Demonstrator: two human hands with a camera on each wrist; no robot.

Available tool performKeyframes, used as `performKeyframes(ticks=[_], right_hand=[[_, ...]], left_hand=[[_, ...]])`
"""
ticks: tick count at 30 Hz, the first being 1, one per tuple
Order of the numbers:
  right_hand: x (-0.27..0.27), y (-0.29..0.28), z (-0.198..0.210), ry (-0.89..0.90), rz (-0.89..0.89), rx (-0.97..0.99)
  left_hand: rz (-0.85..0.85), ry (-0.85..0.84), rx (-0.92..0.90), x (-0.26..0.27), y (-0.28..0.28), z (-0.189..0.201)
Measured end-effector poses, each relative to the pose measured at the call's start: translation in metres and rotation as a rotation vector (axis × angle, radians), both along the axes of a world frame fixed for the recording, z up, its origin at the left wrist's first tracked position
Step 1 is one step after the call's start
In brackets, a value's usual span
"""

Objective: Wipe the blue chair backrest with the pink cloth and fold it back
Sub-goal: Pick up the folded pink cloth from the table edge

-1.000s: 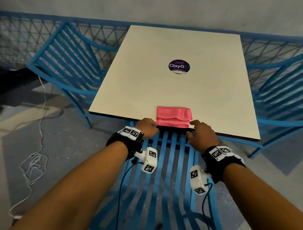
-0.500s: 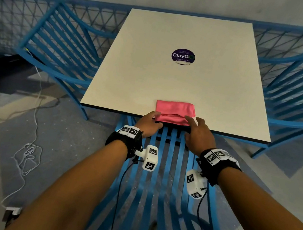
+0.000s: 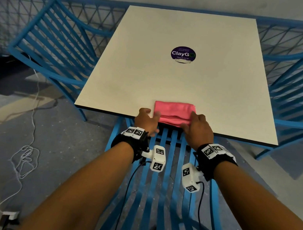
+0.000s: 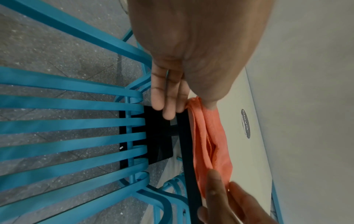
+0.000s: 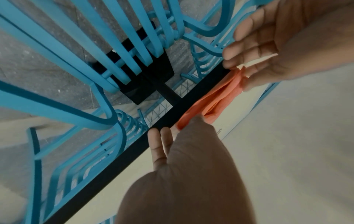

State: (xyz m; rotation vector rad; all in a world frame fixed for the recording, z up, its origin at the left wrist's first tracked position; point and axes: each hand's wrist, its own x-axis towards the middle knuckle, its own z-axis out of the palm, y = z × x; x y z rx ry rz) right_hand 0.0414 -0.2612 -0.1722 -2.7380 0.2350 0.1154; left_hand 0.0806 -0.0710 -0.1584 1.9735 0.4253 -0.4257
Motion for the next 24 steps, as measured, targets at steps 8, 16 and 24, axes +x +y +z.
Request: performKeyframes(ticks=[8, 16, 24], right_hand=[[0.018, 0.004, -0.001, 0.045, -0.233, 0.181], [0.010, 0.005, 0.018, 0.043, -0.261, 0.262], [-0.018, 0.011, 0.062, 0.009, -0.242, 0.335]], left_hand=[[0.070, 0.076, -0.108, 0.002, -0.005, 0.005], [0.012, 0.059, -0.107, -0.001, 0.003, 0.025], [0.018, -0.009, -0.148, -0.015, 0.014, 0.068]])
